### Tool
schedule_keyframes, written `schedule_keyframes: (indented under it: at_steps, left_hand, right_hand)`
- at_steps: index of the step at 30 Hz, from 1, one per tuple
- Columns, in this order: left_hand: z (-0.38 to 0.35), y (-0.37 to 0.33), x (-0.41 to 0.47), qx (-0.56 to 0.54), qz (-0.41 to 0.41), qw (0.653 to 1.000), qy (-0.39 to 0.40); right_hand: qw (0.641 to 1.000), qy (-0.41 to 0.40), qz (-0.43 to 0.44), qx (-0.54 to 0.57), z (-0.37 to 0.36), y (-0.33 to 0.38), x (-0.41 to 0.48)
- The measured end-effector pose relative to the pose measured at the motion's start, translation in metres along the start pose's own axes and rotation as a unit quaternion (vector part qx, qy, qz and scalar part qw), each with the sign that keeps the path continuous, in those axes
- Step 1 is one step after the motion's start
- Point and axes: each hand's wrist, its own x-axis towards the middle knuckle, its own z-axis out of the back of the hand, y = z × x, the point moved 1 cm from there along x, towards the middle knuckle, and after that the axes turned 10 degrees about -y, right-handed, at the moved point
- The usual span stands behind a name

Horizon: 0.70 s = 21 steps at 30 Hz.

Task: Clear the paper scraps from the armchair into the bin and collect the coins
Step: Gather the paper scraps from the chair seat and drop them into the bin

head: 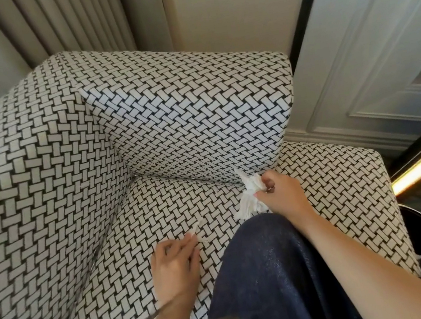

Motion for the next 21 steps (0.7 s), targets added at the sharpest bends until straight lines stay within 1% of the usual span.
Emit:
schedule_keyframes:
  at_steps: [3,5,8,9,11,13,15,16,17,19,21]
  left_hand:
    - [0.003,0.002,0.007,0.001,-0.024,0.999,0.022]
    - [0.002,0.001,0.02,0.024,-0.054,0.997,0.055]
    - [0.005,-0.007,0.035,0.072,-0.11,0.982,0.136]
    - [0.004,-0.007,0.038,0.091,-0.119,0.975,0.163]
    - [0.006,-0.011,0.043,0.117,-0.111,0.964,0.211]
    - [0.007,-0.016,0.052,0.101,-0.046,0.968,0.225]
    - [0.007,-0.023,0.062,0.056,0.067,0.97,0.229]
    - [0.007,-0.03,0.069,0.022,0.114,0.967,0.227]
    - [0.007,-0.038,0.076,-0.007,0.143,0.962,0.232]
    - [0.006,-0.059,0.091,-0.057,0.165,0.955,0.24]
    - [0.005,-0.086,0.108,-0.098,0.155,0.952,0.244]
  right_hand:
    - [1.0,0.0,-0.005,0.003,0.001,0.002,-0.002]
    - [1.0,-0.006,-0.009,0.004,0.003,0.003,-0.002]
    - [1.0,-0.017,-0.017,0.011,0.011,0.007,-0.006]
    - [1.0,-0.018,-0.018,0.012,0.011,0.008,-0.006]
    - [0.999,-0.021,-0.019,0.016,0.014,0.01,-0.009]
    - [0.999,-0.028,-0.018,0.037,0.023,0.012,-0.014]
    - [0.996,-0.04,-0.026,0.079,0.032,0.01,-0.019]
    - [0.993,-0.051,-0.039,0.104,0.039,0.007,-0.022]
    - [0.989,-0.062,-0.055,0.125,0.047,0.003,-0.024]
    - [0.979,-0.082,-0.096,0.158,0.062,-0.008,-0.027]
    - [0.973,-0.091,-0.121,0.173,0.078,-0.022,-0.028]
